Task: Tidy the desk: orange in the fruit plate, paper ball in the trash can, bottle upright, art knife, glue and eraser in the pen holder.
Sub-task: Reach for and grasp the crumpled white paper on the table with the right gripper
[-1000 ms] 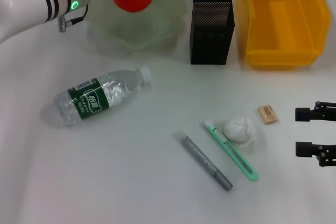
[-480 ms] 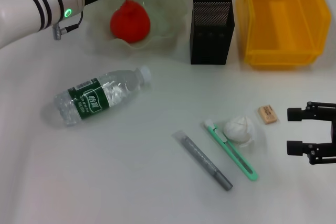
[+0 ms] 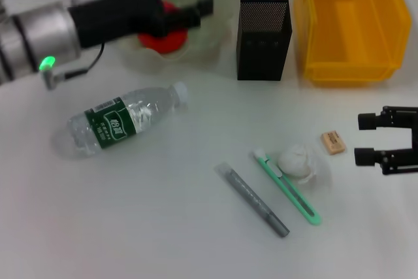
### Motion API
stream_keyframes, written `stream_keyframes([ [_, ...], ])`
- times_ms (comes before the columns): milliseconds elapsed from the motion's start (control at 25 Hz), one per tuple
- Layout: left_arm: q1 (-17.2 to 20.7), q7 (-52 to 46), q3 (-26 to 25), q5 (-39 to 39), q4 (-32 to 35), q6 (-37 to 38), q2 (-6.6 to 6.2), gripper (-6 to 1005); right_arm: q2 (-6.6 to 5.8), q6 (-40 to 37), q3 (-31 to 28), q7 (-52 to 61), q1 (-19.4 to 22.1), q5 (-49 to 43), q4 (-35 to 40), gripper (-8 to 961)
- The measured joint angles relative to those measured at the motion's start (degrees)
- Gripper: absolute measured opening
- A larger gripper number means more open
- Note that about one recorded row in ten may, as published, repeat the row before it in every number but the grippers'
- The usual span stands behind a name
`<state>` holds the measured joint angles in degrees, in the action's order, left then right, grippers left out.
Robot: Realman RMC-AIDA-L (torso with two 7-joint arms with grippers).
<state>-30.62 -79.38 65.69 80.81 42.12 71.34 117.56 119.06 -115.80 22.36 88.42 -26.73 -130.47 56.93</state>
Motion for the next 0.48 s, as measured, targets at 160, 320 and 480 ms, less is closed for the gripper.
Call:
stream_keyframes([
  [160, 4.69, 3.38, -0.84, 0.01, 1.56, 14.36, -0.95, 818, 0.08, 0.1, 5.57, 8.61, -2.41, 0.1, 6.83, 792],
  [320, 6.83, 5.23, -1.0, 0.23, 1.39, 20.56, -1.81, 818, 0.14, -0.23, 11.32, 14.79, -3.7, 0.16, 11.54, 790],
  [480, 9.18, 6.28, -1.03, 0.75, 1.02, 25.24, -2.81, 817, 0.27, 1.23, 17.3, 22.15, -5.31, -0.73, 17.53, 785],
])
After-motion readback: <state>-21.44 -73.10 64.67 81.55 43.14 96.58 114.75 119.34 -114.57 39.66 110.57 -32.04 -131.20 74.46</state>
